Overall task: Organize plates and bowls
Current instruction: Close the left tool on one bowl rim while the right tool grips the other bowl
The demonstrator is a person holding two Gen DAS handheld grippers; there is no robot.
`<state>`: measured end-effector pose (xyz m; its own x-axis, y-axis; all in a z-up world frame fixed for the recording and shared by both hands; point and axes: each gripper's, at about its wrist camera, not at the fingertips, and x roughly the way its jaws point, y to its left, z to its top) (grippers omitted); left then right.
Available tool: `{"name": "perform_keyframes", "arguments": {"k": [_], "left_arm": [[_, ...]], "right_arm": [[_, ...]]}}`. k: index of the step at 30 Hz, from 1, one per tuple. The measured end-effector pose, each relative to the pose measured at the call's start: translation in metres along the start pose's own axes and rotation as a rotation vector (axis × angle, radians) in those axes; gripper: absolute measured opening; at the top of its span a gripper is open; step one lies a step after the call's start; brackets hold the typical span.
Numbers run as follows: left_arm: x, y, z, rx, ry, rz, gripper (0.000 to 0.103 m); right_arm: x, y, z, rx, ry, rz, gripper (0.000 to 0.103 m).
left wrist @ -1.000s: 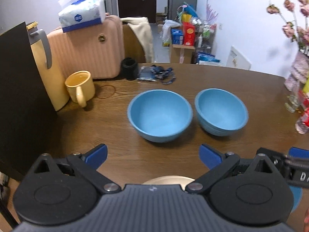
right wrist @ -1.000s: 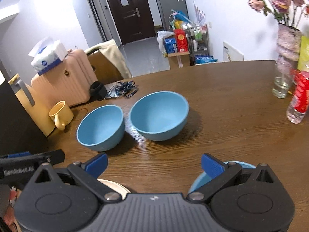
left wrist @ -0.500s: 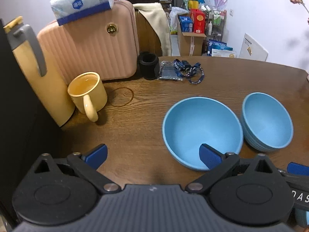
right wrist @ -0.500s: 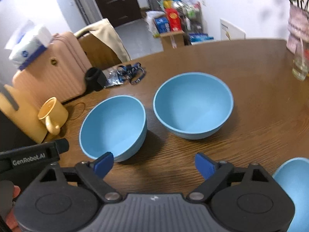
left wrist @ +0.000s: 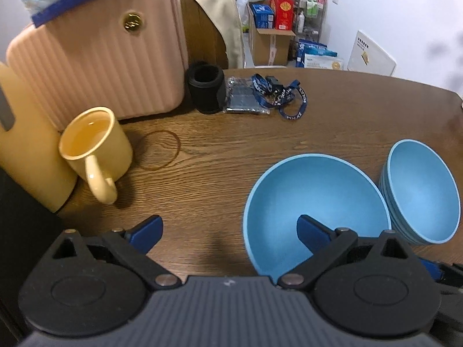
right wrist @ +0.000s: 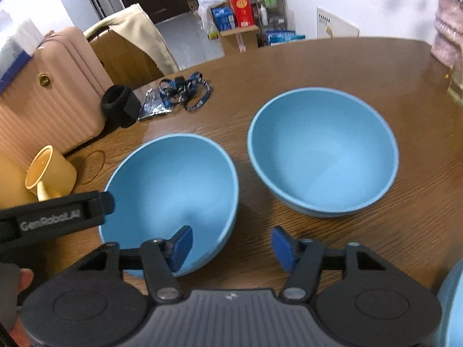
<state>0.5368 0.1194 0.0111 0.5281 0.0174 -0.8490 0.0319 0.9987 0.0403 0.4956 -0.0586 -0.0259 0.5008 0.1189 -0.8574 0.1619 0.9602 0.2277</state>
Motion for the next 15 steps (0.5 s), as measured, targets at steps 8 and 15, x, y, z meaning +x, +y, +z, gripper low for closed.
{"name": "perform_keyframes", "arguments": {"k": [8, 15], "left_arm": [[0.02, -0.003, 0.002, 0.004, 0.036, -0.038, 0.064], [0.026, -0.007, 0.003, 0.0, 0.057, -0.074, 0.03]], "right_arm": [[0.013, -0.002, 0.008, 0.062, 0.018, 0.002, 0.05], [0.019, -0.002, 0.008, 0.073, 0.045, 0.039, 0.02]]}}
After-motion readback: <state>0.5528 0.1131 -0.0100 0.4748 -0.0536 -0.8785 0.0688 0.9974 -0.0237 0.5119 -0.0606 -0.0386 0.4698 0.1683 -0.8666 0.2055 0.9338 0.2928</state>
